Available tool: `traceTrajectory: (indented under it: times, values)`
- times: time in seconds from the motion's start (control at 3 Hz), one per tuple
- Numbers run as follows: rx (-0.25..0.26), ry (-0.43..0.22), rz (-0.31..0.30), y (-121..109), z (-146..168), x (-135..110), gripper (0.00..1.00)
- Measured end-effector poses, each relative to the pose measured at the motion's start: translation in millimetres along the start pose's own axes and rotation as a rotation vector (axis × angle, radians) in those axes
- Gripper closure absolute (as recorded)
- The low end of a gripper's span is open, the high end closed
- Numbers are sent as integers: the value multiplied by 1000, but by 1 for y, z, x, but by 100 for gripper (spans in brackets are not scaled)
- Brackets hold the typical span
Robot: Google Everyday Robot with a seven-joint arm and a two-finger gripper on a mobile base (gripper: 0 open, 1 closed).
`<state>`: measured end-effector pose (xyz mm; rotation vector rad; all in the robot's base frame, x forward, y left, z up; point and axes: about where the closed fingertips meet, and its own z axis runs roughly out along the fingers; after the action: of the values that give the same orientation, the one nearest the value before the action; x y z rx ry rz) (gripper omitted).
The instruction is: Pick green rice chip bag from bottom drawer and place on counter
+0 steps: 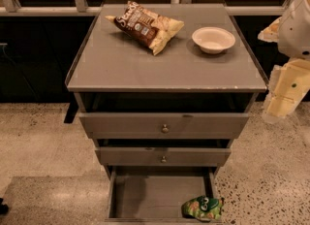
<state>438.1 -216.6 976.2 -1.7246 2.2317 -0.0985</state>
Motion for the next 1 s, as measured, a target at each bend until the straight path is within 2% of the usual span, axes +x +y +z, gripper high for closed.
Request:
traceTrajectory:
  times: [0.33, 0.67, 1.0]
  values:
    - [19, -31, 41, 7, 16, 16, 0]
    - [62, -48, 76, 3, 28, 27, 0]
    - [85, -51, 79, 7, 27, 26, 0]
